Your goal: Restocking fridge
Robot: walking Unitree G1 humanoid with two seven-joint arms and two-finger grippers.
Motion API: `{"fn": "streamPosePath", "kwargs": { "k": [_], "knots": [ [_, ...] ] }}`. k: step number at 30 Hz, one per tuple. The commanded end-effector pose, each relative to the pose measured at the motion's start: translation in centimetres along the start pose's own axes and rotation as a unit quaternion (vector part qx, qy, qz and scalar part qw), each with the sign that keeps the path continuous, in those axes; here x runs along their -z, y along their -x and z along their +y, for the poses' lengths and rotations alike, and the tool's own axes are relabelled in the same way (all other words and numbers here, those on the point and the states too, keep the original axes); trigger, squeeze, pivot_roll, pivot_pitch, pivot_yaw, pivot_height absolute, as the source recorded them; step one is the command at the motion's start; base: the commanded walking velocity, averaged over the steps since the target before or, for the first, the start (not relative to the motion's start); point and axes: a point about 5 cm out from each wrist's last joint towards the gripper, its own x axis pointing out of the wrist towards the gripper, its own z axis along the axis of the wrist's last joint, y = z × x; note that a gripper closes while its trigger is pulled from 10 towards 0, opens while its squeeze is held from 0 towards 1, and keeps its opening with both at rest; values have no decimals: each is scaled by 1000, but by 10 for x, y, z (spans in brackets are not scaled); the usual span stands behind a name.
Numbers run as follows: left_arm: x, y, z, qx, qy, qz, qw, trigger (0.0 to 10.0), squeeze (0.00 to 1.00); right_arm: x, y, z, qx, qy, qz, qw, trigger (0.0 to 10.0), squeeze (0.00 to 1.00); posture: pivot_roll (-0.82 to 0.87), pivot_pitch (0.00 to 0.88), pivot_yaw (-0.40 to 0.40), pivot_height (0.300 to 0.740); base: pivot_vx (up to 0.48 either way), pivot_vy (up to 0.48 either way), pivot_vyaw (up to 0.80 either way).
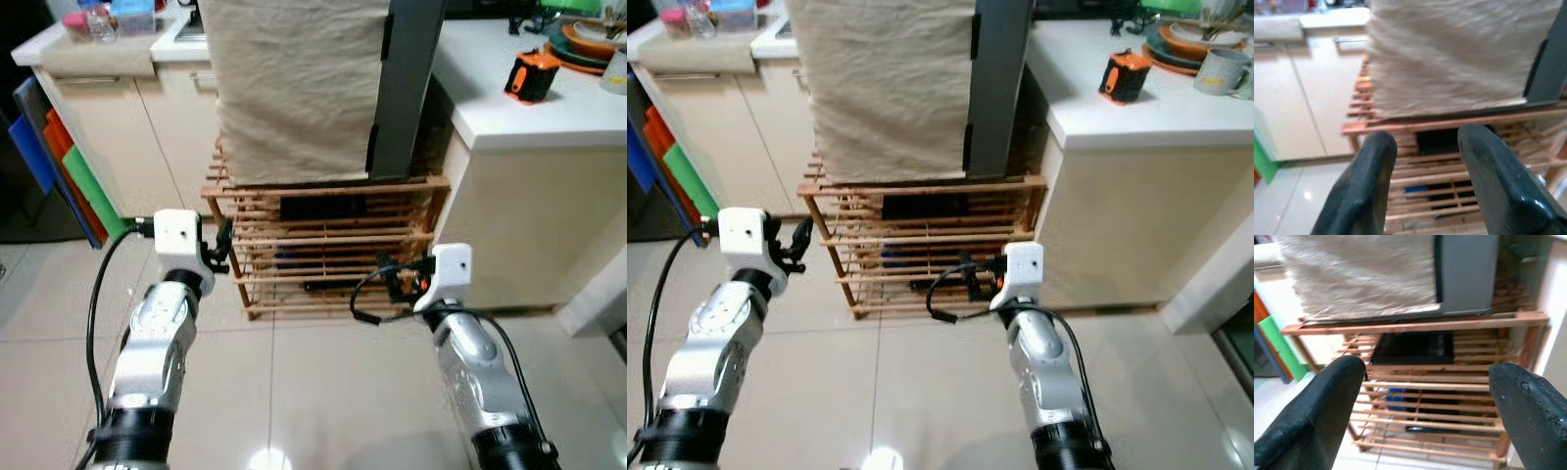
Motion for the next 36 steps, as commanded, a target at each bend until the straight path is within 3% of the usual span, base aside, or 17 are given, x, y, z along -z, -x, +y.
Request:
{"fn": "streamPosePath", "kwargs": {
  "k": [1,12,15,17,18,21,24,27,30,36],
  "knots": [
    [-1,-1,-3,2,3,-1,1000,10000,0,-2,1,-7,10,6,-5,1000,10000,0,-99,0,54,740,428,0,0],
    [0,-1,-2,-1,6,0,1000,10000,0,-3,2,-11,20,4,-11,1000,10000,0,-99,0,52,740,430,0,0],
    [1,1,2,0,13,0,1000,10000,0,-9,7,-30,87,-24,-35,995,10000,0,-101,0,54,740,351,324,0],
    [1,13,3,46,6,1,999,10000,0,-13,21,-44,122,0,-52,991,10000,0,-105,0,59,740,291,343,0],
    [1,13,3,46,6,1,999,10000,0,-13,21,-44,122,0,-52,991,10000,0,-105,0,59,740,277,315,0],
    [13,26,-5,112,12,37,993,10000,0,-12,31,-49,133,9,-54,990,10000,0,-102,0,59,740,92,105,0],
    [18,27,-2,97,2,49,994,10000,0,-7,35,-50,132,9,-45,990,10000,0,-104,0,58,740,0,0,0],
    [14,20,-5,86,24,34,995,10000,0,-1,33,-50,137,3,-33,990,10000,0,-105,0,58,740,0,480,0],
    [10,12,1,43,30,27,998,10000,0,-3,29,-48,136,4,-28,990,10000,0,-109,0,58,740,0,480,-775],
    [11,12,11,22,24,33,999,10000,0,-1,31,-49,135,10,-21,991,10000,0,-111,0,60,740,0,480,-774]
  ]
}}
